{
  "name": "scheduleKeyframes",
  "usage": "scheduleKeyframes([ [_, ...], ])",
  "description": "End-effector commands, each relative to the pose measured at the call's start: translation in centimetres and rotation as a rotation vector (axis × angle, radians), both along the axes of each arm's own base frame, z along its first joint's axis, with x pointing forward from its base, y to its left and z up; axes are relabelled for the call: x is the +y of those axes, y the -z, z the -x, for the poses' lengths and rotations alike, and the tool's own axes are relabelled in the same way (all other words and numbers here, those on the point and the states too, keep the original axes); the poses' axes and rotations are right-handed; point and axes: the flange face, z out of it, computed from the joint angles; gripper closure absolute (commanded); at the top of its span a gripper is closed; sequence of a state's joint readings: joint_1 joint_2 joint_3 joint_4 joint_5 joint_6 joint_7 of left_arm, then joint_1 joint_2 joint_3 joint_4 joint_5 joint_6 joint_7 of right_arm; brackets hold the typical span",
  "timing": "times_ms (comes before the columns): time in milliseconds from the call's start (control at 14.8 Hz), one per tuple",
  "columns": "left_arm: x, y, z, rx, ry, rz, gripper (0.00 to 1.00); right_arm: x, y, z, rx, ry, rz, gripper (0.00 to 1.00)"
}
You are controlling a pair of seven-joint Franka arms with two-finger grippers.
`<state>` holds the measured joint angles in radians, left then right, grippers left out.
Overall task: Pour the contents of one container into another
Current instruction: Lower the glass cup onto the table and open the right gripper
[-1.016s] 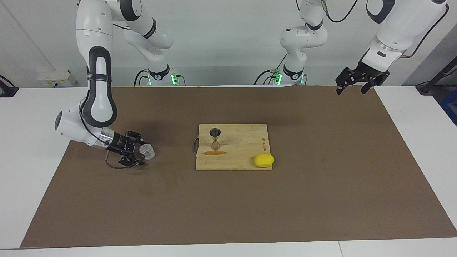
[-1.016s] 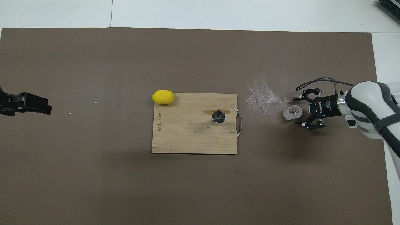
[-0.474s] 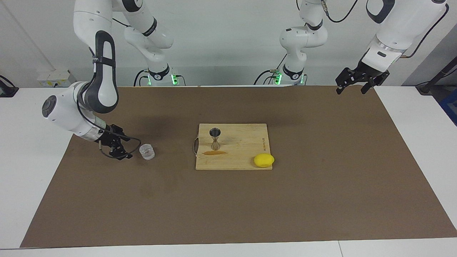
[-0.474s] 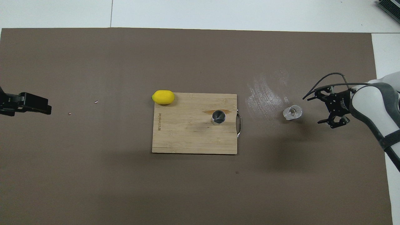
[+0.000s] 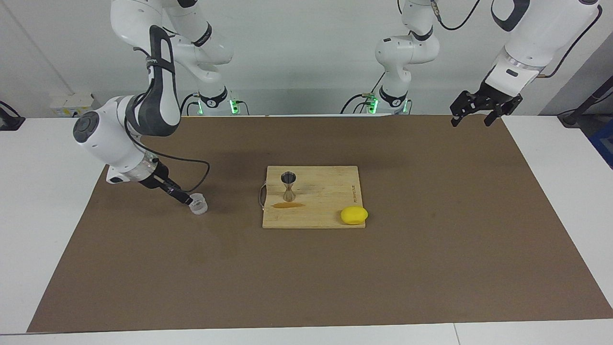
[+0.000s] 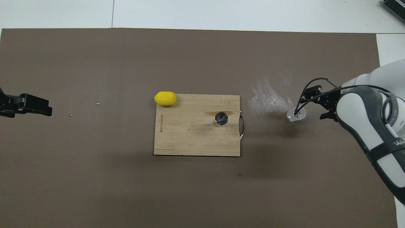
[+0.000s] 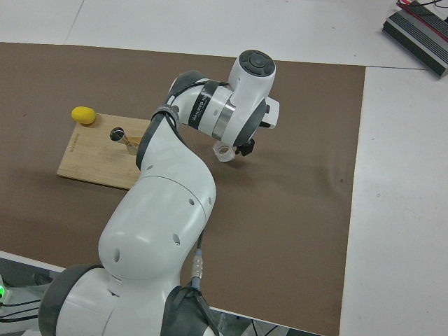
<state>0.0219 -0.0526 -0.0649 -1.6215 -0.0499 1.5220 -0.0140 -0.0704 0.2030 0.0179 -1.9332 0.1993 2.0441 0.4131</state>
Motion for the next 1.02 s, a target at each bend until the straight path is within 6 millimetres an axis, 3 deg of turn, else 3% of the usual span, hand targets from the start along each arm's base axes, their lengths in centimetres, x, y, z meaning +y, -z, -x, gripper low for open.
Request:
scheduleKeyframes([
  [0,0.1,-0.3,0.6,0.003,0.007,-0.015,0.00,3.2,-2.6,0.2,-0.049,-0.235,0.127,0.00],
  [406,0.2,-0.3,0.6,0.003,0.005,-0.015,0.00,3.5,-10.3,2.6,-0.125,-0.437,0.194,0.00],
  [542,0.2,-0.3,0.6,0.003,0.005,-0.015,0.00,2.8,-14.3,3.5,-0.156,-0.472,0.196,0.00],
  [812,0.2,-0.3,0.6,0.003,0.005,-0.015,0.00,1.0,-23.7,3.4,-0.144,-0.440,0.184,0.00],
  [948,0.2,-0.3,0.6,0.003,0.007,-0.015,0.00,0.6,-25.9,2.6,-0.106,-0.434,0.169,0.00],
])
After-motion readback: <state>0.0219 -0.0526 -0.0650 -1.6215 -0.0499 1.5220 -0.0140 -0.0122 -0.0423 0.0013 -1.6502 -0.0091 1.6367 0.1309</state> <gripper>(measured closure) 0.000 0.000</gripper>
